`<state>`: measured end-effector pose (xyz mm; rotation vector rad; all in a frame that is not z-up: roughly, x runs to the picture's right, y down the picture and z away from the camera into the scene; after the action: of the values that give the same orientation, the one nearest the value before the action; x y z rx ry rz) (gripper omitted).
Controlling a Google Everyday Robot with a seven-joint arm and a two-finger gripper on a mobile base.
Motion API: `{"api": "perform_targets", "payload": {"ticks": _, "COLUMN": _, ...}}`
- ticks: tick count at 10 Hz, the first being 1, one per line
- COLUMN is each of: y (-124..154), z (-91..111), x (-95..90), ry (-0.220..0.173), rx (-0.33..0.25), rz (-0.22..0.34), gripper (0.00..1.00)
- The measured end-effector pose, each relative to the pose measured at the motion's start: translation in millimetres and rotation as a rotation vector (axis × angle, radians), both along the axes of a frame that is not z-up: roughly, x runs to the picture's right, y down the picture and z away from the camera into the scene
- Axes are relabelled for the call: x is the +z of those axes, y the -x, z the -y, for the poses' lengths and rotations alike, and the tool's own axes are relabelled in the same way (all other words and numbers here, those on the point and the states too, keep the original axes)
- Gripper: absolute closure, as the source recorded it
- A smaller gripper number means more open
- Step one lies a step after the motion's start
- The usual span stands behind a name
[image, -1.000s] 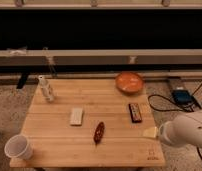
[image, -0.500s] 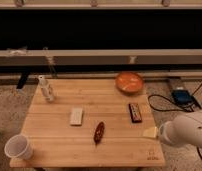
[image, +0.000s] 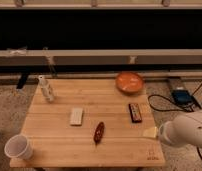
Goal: Place the pepper on the white sponge
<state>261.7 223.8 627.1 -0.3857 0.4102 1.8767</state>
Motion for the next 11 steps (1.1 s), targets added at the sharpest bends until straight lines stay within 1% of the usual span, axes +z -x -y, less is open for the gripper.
{"api": "perform_targets", "payload": {"ticks": 1, "y": 1, "z": -1, "x": -0.1, "ry": 0.003, "rx": -0.01, "rz": -0.004, "gripper": 0.2}}
{"api": "perform_targets", "payload": {"ticks": 2, "y": 8, "z": 0, "x": 2.6, "ry": 0.006, "rx": -0.032, "rz": -0.006, "gripper": 0.2}}
{"api": "perform_targets", "payload": {"ticks": 4, "y": 35, "z": 3, "x": 13.2, "ry": 0.018, "rx": -0.071, "rz": -0.008, "gripper": 0.2}}
{"api": "perform_targets", "payload": {"ticks": 5, "y": 55, "z": 6, "x": 23.0, "ry": 0.026, "rx": -0.09, "rz": -0.005, "gripper": 0.2}}
{"api": "perform_targets", "payload": {"ticks": 6, "y": 85, "z": 10, "x": 37.3, "ry": 0.039, "rx": -0.119, "rz": 0.004, "gripper": 0.2}}
{"api": "perform_targets", "payload": {"ticks": 8, "y": 122, "z": 13, "x": 54.5, "ry": 0.059, "rx": -0.155, "rz": 0.013, "gripper": 0.2}}
{"api": "perform_targets", "payload": {"ticks": 11, "y": 185, "z": 8, "x": 86.5, "ry": 0.083, "rx": -0.229, "rz": 0.042, "gripper": 0.2}}
